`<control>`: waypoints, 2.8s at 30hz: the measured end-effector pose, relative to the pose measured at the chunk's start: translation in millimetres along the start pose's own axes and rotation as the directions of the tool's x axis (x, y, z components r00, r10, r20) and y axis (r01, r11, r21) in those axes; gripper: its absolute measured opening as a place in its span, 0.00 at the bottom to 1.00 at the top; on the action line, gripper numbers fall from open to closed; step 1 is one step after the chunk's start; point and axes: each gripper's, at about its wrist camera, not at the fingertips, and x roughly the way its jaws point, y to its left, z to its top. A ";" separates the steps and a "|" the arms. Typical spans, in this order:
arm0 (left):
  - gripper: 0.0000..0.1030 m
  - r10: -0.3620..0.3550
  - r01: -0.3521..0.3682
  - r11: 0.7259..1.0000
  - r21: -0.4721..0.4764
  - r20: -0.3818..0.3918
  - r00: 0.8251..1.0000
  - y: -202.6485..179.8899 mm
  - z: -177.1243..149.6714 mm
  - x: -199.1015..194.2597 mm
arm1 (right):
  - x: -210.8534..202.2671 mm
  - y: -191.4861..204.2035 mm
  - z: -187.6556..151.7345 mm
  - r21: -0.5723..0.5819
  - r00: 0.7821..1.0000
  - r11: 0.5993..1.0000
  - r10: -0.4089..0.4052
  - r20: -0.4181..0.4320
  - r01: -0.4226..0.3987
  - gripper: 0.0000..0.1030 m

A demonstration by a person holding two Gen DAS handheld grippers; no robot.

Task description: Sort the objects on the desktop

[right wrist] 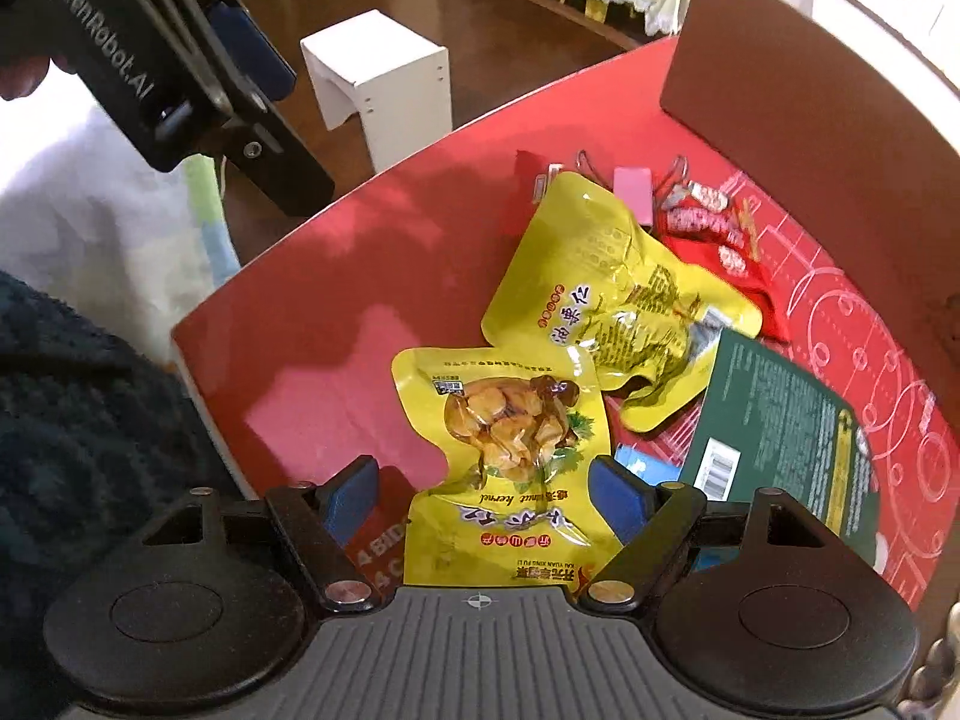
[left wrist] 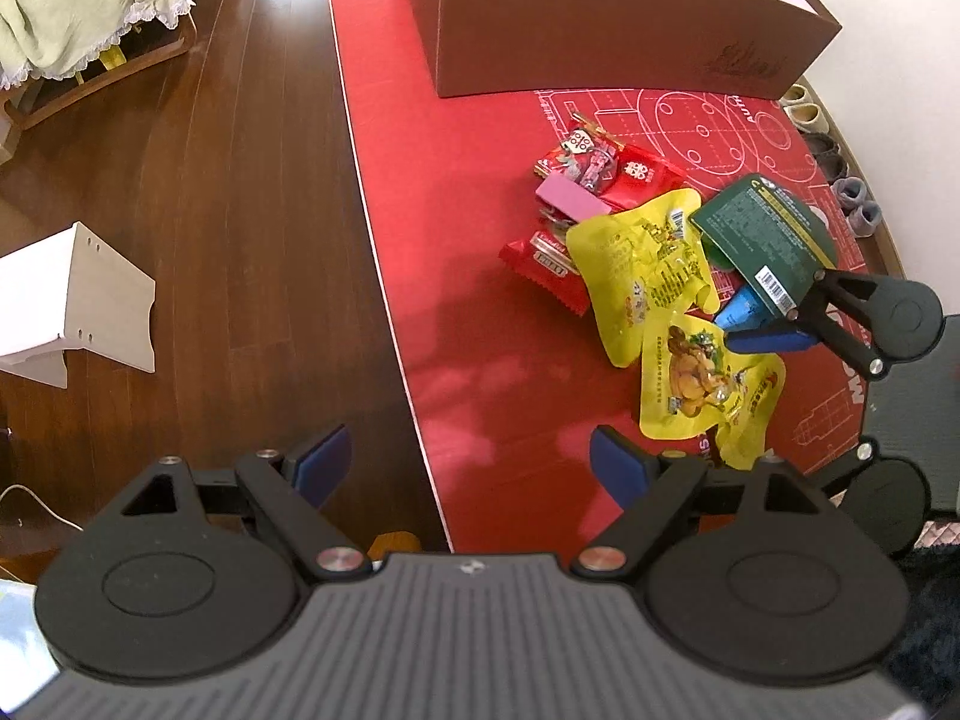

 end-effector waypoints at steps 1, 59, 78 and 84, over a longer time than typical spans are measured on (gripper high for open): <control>0.82 0.000 0.000 1.000 0.000 -0.001 1.000 -0.2 0.0 0.8 | 1.1 -0.2 0.2 -0.002 1.000 1.000 -0.008 0.003 0.008 0.77; 0.65 -0.085 0.072 0.528 0.846 -0.032 0.996 -133.0 45.9 93.7 | -124.6 -139.2 -83.2 0.770 0.943 0.572 0.022 0.332 -0.284 0.31; 0.59 -0.108 0.040 0.734 0.678 0.057 0.993 -116.2 35.5 35.7 | -124.1 -138.6 -71.7 0.752 0.941 0.596 0.017 0.339 -0.282 0.31; 0.59 -0.099 0.015 0.768 0.640 0.096 0.990 -109.7 40.1 18.8 | -125.6 -140.2 -64.9 0.738 0.935 0.611 0.011 0.354 -0.286 0.31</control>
